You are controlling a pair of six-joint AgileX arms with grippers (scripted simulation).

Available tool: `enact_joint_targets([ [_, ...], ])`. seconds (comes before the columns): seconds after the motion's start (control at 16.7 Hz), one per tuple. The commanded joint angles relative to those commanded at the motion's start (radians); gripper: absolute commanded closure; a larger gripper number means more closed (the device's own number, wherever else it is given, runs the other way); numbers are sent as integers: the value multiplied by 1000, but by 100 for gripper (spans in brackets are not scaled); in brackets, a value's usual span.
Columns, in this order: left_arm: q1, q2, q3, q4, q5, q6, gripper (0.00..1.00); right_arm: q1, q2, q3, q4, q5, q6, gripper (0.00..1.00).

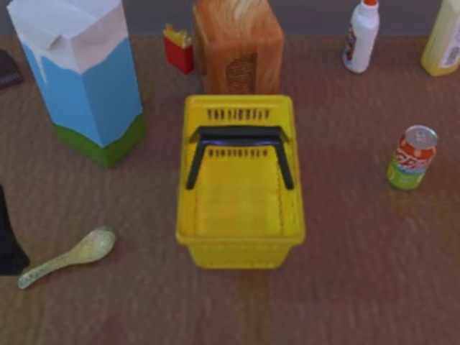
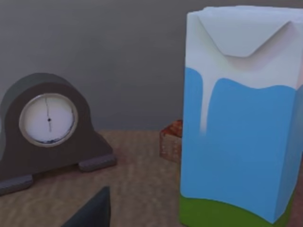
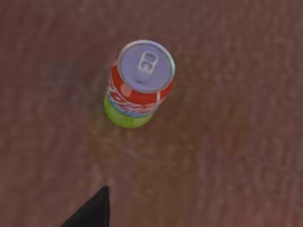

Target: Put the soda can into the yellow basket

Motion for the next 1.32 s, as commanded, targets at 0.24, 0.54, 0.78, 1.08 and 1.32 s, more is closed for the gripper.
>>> enact_joint_targets([
  [0.24,0,0,0,0,0,0,0,30,451,350,-243,3,-112,0],
  [0.54,0,0,0,0,0,0,0,59,874,713,-462,4,-220,0],
  [0.78,0,0,0,0,0,0,0,72,1055,889,-548,4,-269,0],
  [1.08,0,0,0,0,0,0,0,74,1084,918,-561,4,-277,0],
  [1.32,0,0,0,0,0,0,0,73,1092,884,-520,4,-278,0],
])
